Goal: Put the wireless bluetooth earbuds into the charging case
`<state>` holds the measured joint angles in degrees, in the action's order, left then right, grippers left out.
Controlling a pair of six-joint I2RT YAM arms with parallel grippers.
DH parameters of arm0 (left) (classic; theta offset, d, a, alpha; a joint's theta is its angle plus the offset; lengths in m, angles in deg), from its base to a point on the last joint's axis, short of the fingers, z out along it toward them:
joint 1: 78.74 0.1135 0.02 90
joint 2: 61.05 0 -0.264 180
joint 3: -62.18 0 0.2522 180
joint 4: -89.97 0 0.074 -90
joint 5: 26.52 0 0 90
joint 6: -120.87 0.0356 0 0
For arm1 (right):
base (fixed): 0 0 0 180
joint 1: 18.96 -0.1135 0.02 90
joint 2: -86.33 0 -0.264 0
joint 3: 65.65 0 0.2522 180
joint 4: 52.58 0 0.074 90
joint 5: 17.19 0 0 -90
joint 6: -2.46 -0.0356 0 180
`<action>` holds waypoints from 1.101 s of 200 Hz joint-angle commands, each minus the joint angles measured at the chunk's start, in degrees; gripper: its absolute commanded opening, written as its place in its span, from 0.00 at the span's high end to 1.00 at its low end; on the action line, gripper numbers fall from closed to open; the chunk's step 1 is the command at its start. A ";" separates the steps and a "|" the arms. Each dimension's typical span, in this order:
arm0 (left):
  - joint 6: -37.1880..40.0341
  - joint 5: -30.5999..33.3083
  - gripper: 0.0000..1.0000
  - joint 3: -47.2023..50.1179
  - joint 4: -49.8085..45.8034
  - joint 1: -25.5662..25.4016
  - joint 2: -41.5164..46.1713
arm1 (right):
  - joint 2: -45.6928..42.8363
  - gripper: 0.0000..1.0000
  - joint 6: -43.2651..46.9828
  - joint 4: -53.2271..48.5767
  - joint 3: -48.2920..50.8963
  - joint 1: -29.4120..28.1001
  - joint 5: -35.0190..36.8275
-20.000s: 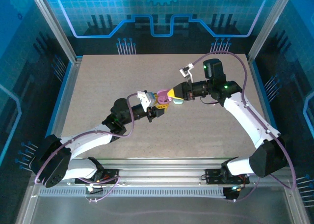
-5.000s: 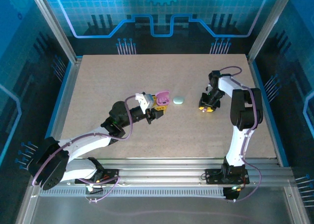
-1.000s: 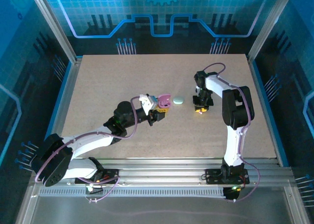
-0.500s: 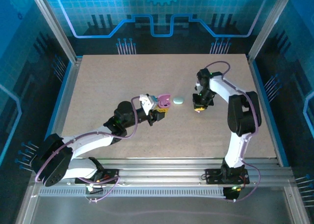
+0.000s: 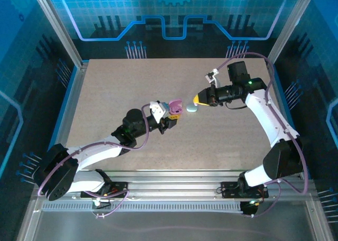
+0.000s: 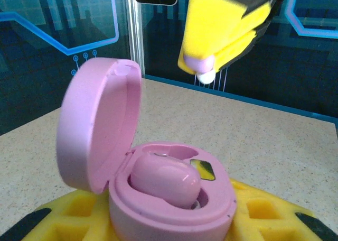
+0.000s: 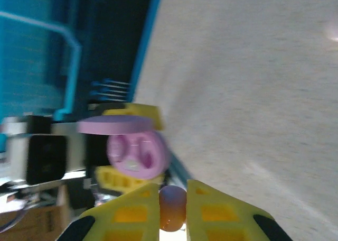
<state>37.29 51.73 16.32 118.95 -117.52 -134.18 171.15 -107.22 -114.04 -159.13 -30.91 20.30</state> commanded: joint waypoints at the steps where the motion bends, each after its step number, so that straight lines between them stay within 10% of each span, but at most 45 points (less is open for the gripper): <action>1: 1.36 -0.03 0.68 -1.48 4.72 0.21 0.07 | -0.68 0.85 -3.75 4.07 1.42 -0.45 -13.57; 220: 1.01 -6.38 0.68 -2.48 10.53 -0.14 -2.90 | -2.04 0.85 -5.96 5.60 0.00 -6.82 -7.55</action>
<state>38.36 47.10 15.91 126.68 -117.52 -136.47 171.02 -112.60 -109.08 -158.13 -36.68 12.60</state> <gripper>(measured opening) 0.382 0.159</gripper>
